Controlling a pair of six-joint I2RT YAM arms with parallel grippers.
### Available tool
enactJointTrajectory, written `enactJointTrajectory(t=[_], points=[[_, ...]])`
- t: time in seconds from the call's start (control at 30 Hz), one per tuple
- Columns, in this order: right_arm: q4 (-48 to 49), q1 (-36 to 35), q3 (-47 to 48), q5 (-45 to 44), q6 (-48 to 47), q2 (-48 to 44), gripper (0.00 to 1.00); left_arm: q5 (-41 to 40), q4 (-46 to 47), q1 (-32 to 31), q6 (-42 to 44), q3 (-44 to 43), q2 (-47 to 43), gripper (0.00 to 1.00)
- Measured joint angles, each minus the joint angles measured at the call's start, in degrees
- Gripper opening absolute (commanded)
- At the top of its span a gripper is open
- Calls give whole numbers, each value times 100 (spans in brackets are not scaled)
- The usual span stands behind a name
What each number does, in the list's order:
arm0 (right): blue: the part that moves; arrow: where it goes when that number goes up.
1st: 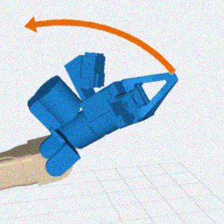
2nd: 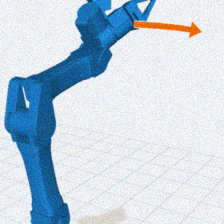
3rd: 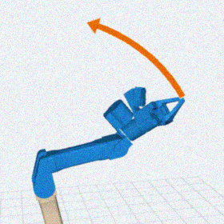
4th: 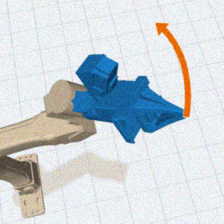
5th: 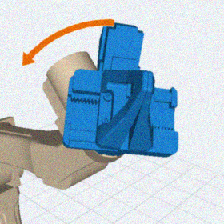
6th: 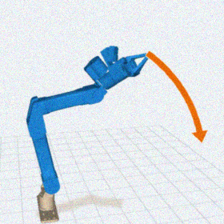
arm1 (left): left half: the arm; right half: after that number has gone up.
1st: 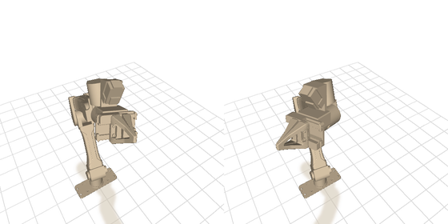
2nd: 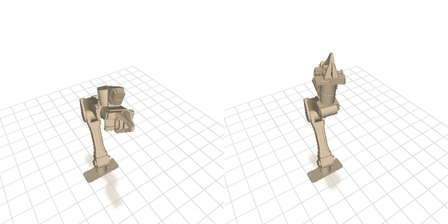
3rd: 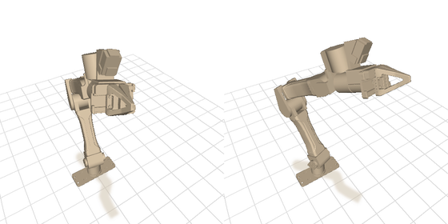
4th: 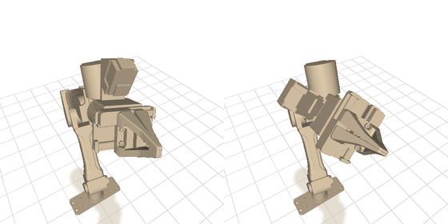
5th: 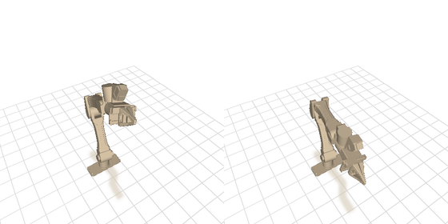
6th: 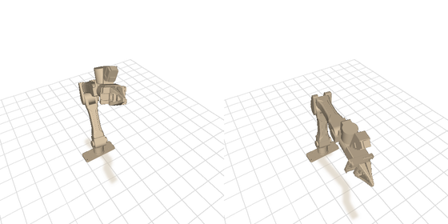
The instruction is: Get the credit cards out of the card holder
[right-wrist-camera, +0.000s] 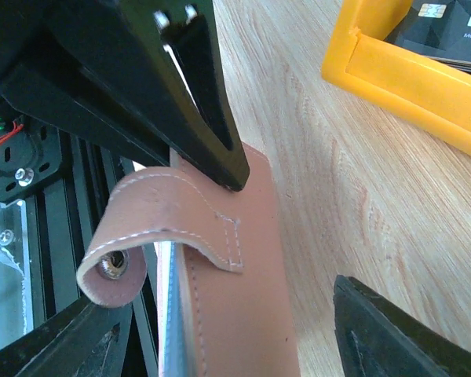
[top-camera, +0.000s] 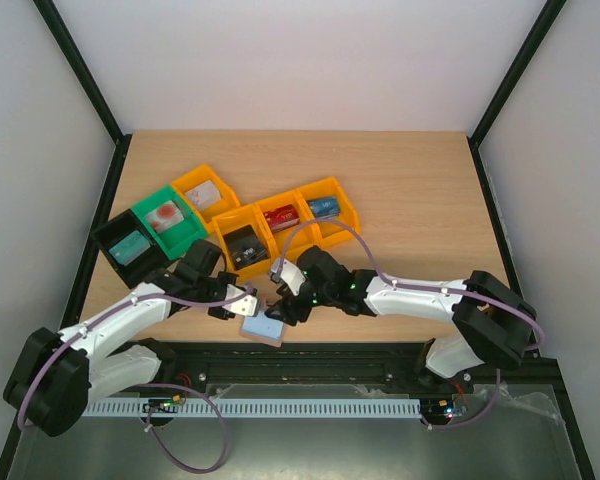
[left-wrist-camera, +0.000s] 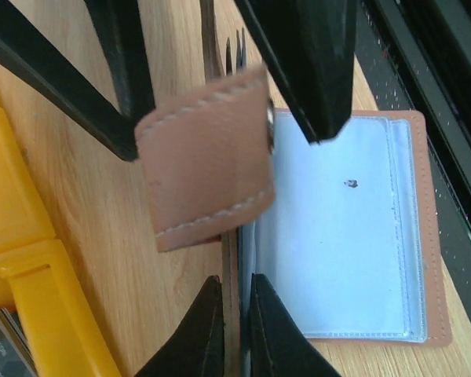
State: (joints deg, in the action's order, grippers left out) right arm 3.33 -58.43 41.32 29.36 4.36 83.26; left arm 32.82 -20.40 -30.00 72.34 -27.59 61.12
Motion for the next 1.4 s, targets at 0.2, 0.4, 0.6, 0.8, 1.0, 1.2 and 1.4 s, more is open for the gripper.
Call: enactJointTrajectory(t=[0.2, 0.4, 0.6, 0.8, 1.0, 1.2, 1.4], points=[[74, -2, -37, 76, -59, 0, 21, 326, -131, 2, -492, -179, -83, 2], [120, -46, -127, -13, -66, -337, 1, 492, -188, 11, -990, -278, -201, 19], [260, 363, -219, -262, 306, -1239, 2, 669, 761, 444, -3119, -323, -769, 99], [1217, 1067, -216, -452, 1104, -2151, 2, 828, 2719, 1287, -6332, -122, -1840, 99], [2955, 1156, -221, -378, 1867, -2116, 2, 702, 4369, 1733, -8955, 826, -2940, 99], [4562, 1152, -197, 334, 2774, -1213, 2, 498, 5108, 2173, -10583, 1104, -3338, 99], [5504, 1032, -170, 688, 3429, -623, 2, 566, 5836, 2221, -11538, 1480, -3630, 99]])
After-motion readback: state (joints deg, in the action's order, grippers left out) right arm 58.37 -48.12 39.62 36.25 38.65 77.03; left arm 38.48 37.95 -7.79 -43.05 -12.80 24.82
